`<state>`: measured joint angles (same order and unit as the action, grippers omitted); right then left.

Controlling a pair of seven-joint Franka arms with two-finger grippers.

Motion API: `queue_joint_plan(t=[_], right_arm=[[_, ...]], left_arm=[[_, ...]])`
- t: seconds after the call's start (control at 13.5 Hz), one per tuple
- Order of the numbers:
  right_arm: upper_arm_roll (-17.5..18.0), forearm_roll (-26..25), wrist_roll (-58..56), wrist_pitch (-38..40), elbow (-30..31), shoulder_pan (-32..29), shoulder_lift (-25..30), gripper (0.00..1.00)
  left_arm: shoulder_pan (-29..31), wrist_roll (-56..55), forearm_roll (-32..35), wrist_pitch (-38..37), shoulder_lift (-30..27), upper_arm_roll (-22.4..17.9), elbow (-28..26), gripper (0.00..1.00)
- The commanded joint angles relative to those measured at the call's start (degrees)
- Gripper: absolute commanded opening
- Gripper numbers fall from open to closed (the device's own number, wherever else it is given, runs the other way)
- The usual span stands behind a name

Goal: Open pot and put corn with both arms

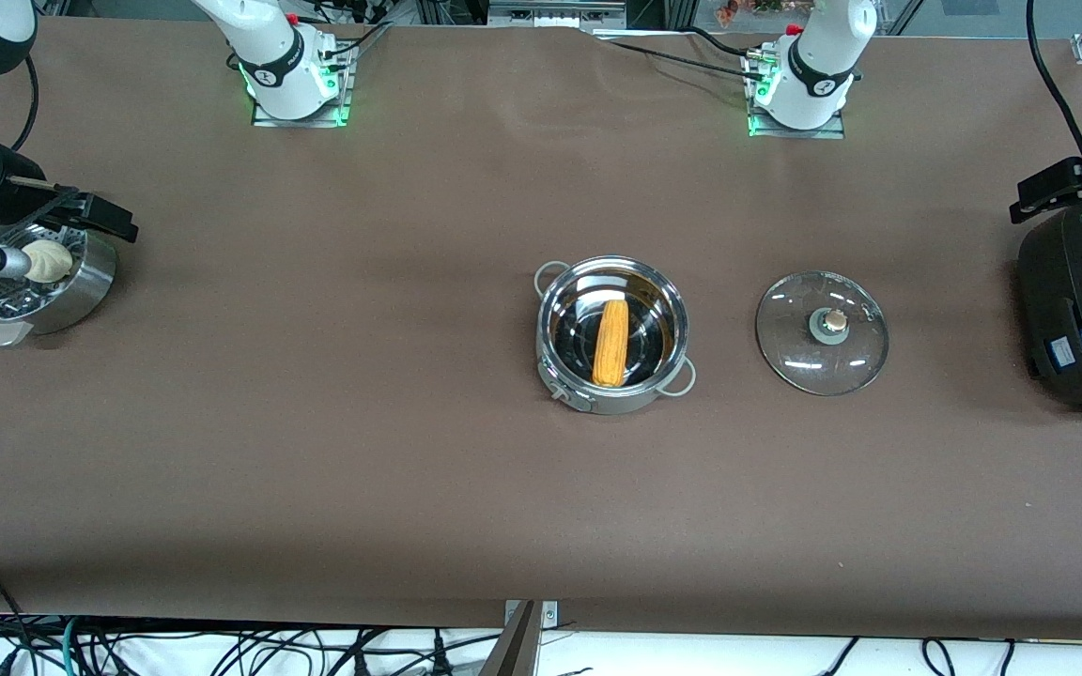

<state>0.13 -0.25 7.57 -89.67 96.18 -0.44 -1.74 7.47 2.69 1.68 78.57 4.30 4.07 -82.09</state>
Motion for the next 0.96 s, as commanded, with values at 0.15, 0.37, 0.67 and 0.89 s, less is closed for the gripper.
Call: queue_joint_plan(t=[0.15,0.37,0.67,0.89], right_arm=[[0.57,0.25,-0.53,1.25,-5.83,-0.61,-3.53,1.00],[0.57,0.16,-0.53,1.07,-5.83,-0.70,-3.62,1.00],[0.48,0.25,-0.62,0.99,-5.83,-0.88,-3.89,1.00],[0.48,0.25,-1.93,0.90,-5.83,-0.88,-3.89,1.00]], left_arm=[[0.00,-0.41,-0.89,-0.79,0.80,-0.20,1.58,1.00],[0.00,-0.49,-1.16,-0.79,0.80,-0.20,1.58,1.00],[-0.35,-3.74,-1.16,-0.09,0.80,0.06,1.50,1.00],[-0.26,-3.84,-1.16,0.09,1.24,0.15,1.32,1.00]])
